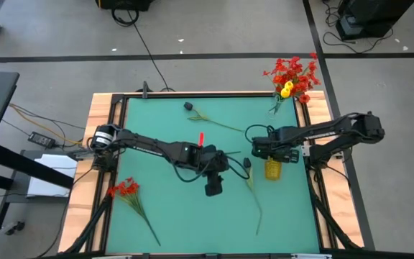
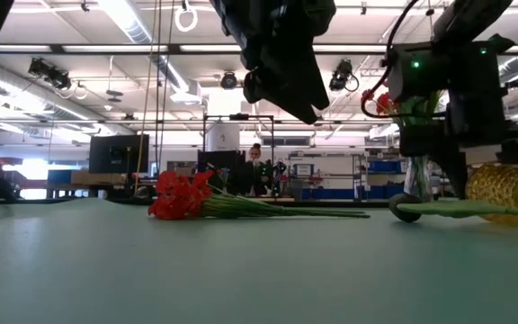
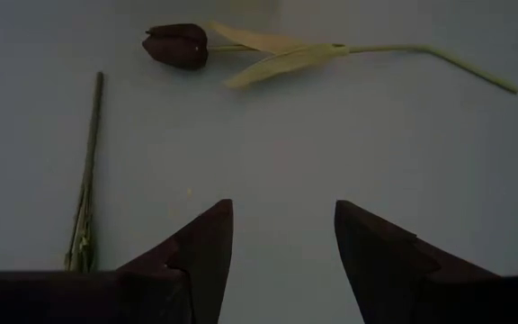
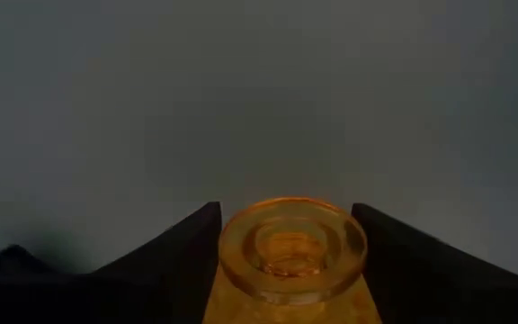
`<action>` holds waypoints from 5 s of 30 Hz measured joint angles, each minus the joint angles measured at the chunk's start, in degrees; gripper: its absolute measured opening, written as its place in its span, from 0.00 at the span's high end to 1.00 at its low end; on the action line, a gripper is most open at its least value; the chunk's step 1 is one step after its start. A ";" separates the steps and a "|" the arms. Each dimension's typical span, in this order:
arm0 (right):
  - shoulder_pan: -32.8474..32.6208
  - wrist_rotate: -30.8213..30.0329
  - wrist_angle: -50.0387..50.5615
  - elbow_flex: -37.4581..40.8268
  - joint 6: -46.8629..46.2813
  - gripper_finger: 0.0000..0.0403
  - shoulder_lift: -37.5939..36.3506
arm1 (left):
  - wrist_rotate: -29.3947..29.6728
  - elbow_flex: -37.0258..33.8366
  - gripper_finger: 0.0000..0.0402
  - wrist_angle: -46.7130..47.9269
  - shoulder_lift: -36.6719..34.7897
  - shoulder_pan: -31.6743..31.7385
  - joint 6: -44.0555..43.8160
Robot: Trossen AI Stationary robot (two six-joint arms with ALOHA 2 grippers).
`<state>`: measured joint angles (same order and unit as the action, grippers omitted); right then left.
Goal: Sort flowers into vase by color
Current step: Adjust the yellow vase on the table, then put the bottom black flower into the yellow vase
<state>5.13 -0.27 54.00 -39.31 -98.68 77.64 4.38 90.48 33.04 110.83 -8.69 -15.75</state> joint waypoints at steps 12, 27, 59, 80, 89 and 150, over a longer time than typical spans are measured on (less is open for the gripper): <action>-3.52 -1.69 0.84 -0.11 1.06 0.46 1.32 | 0.02 0.00 0.50 -0.26 0.04 1.86 -0.07; -32.27 -35.15 -1.55 -0.01 4.33 0.45 -8.04 | 0.73 0.00 0.50 -0.09 0.08 2.54 -0.61; -77.02 -67.14 -25.72 5.82 21.08 0.33 12.52 | 3.93 0.00 0.50 -0.26 0.10 1.62 -18.64; -76.87 -54.40 -19.64 5.45 18.22 0.02 -12.48 | 4.01 -0.02 0.50 -0.62 0.10 -0.30 -33.75; -48.24 -27.77 -20.66 5.33 19.77 0.20 -18.41 | 11.23 -0.04 0.50 -9.75 -3.19 0.06 -31.17; -11.69 9.07 -94.86 4.81 68.97 0.97 -19.36 | 13.88 0.04 0.49 -18.26 -15.65 -7.02 -5.98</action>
<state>-6.55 8.80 -40.86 -34.50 -29.71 58.28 18.26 90.52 14.77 95.19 -15.72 -21.73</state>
